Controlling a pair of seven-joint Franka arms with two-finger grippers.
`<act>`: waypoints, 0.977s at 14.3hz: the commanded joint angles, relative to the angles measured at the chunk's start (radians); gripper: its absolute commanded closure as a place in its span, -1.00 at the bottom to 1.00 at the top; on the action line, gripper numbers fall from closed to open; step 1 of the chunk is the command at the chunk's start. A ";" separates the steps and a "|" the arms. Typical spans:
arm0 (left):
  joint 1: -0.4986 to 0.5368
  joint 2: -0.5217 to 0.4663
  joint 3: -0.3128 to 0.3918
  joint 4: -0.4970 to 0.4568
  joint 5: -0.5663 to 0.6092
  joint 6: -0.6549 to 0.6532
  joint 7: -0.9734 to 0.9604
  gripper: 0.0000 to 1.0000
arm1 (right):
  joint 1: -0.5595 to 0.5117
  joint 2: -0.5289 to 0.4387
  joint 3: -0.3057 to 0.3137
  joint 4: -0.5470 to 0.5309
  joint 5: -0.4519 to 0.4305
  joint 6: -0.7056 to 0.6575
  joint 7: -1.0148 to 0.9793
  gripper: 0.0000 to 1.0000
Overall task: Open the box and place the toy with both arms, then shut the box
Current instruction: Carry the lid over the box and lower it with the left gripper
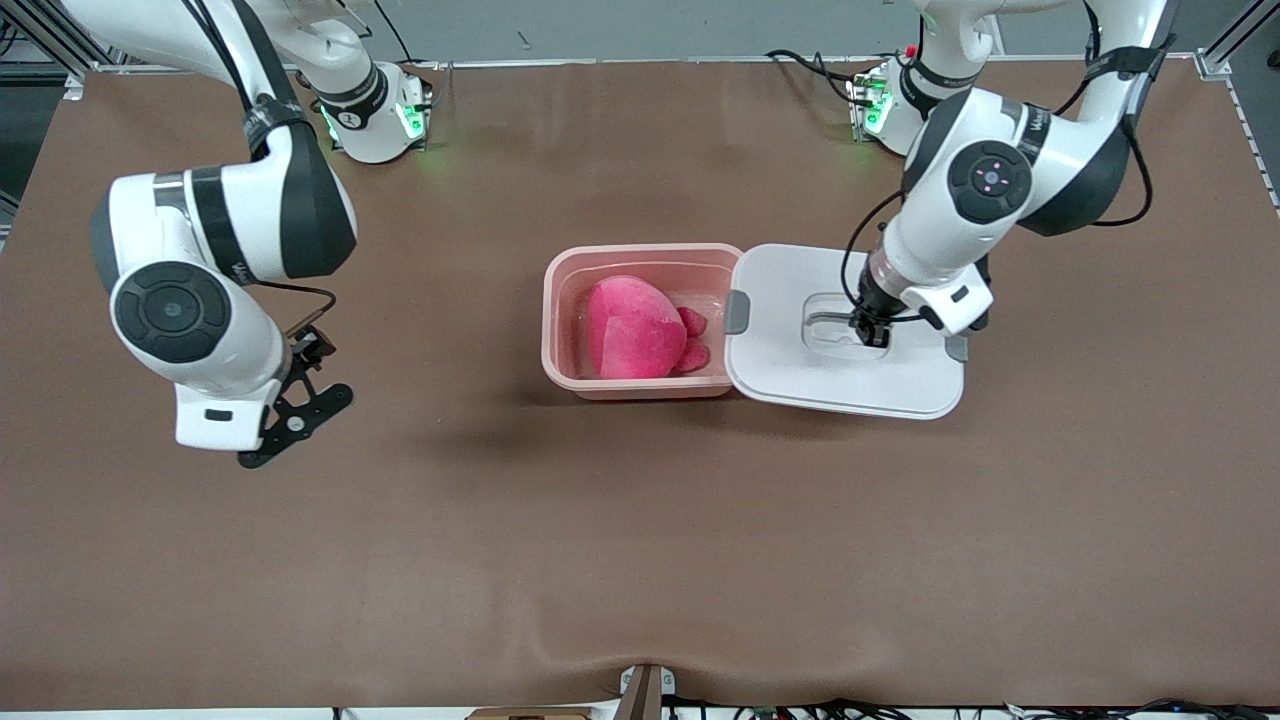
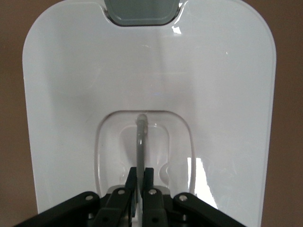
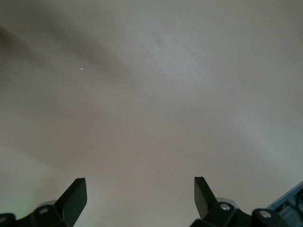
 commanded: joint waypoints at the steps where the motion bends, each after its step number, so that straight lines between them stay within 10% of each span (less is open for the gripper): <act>1: -0.003 -0.014 -0.047 0.007 -0.013 0.012 -0.086 1.00 | -0.075 -0.166 0.020 -0.147 0.111 0.008 0.092 -1.00; 14: -0.184 0.140 -0.062 0.164 0.058 0.013 -0.433 1.00 | -0.269 -0.453 0.016 -0.304 0.383 -0.030 0.218 -1.00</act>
